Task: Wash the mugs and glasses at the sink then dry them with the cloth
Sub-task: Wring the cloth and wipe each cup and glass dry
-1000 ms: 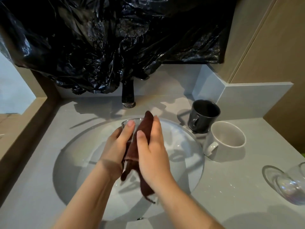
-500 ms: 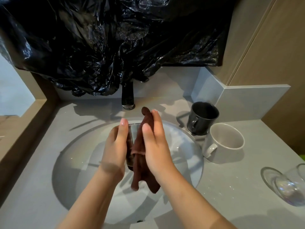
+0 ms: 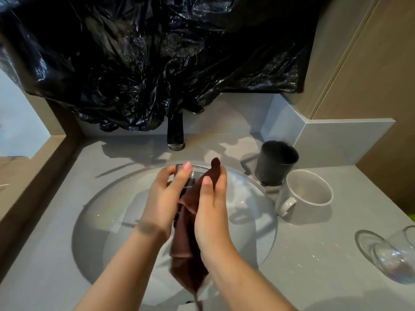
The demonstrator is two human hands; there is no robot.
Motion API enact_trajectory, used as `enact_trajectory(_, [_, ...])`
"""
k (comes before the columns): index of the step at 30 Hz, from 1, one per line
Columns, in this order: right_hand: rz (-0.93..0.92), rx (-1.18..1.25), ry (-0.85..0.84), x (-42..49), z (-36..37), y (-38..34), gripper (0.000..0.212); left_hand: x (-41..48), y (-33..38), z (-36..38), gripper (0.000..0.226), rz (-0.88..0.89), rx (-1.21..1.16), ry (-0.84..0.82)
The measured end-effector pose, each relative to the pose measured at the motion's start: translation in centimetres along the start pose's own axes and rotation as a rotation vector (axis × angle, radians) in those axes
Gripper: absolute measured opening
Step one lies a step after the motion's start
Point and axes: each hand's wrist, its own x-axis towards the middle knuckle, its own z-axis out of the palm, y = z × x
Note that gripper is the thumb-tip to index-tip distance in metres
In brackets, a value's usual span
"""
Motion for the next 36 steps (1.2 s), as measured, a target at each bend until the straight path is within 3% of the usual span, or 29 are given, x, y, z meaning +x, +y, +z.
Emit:
enact_trajectory(3, [0.003,0.174,0.058,0.8,-0.9,-1.2,0.04,0.2,0.0,-0.4,0.065,-0.081,-0.123,-0.132])
enact_trajectory(5, [0.229,0.46,-0.019,2.4,-1.4,-2.1,0.046,-0.1,0.0,-0.2,0.058,-0.166,-0.171,-0.156])
enact_trajectory(6, [0.352,0.504,-0.042,3.0,-1.7,-2.4,0.056,-0.4,0.0,0.1,0.056,-0.195,-0.173,-0.158])
enact_trajectory(8, [0.451,0.515,-0.028,3.3,-2.0,-2.9,0.057,-0.5,-0.4,0.7,0.058,-0.196,-0.108,-0.122])
enact_trajectory(10, [0.426,0.498,0.017,2.6,-1.8,-2.7,0.05,-0.5,-0.5,1.0,0.064,-0.079,-0.016,-0.069])
enact_trajectory(12, [0.254,0.403,0.043,1.2,-1.0,-1.7,0.044,-0.3,-0.4,0.8,0.07,-0.021,0.02,-0.018])
enact_trajectory(14, [0.054,0.149,0.047,0.0,-0.6,-0.5,0.043,-0.1,-0.7,0.4,0.064,-0.009,0.012,-0.02])
enact_trajectory(16, [-0.01,0.05,0.053,-0.2,-0.7,0.1,0.045,0.0,-0.8,0.0,0.053,-0.037,0.009,-0.061])
enact_trajectory(18, [0.115,0.185,0.071,0.2,-1.3,-0.4,0.04,0.1,-0.8,0.0,0.034,-0.052,0.045,-0.081])
enact_trajectory(20, [0.42,0.52,0.065,1.2,-2.1,-1.1,0.053,-0.1,-0.9,0.4,0.022,-0.077,0.048,-0.101])
enact_trajectory(22, [0.561,0.659,0.021,2.0,-2.6,-1.2,0.066,-0.6,-0.9,1.0,0.019,-0.094,0.044,-0.115])
enact_trajectory(24, [0.552,0.628,0.044,2.0,-2.9,-1.6,0.07,-0.7,-0.9,1.6,0.026,-0.046,0.099,-0.11])
enact_trajectory(26, [0.501,0.572,0.063,1.3,-2.4,-1.9,0.059,-0.4,-1.0,1.6,0.047,0.016,0.171,-0.086])
enact_trajectory(29, [0.192,0.257,0.094,-0.3,-0.8,-2.0,0.041,0.1,-1.3,0.9,0.05,0.058,0.14,-0.017])
enact_trajectory(31, [-0.017,0.014,0.061,-0.9,-0.3,-1.5,0.046,0.0,-1.3,0.6,0.044,0.058,0.138,-0.013])
enact_trajectory(33, [-0.098,-0.126,0.045,-0.8,-0.6,-1.1,0.045,-0.3,-1.5,0.5,0.047,-0.014,0.067,-0.033])
enact_trajectory(36, [0.022,0.074,0.004,0.3,-1.5,-2.6,0.028,-0.9,-1.3,0.5,0.062,-0.211,-0.087,-0.106])
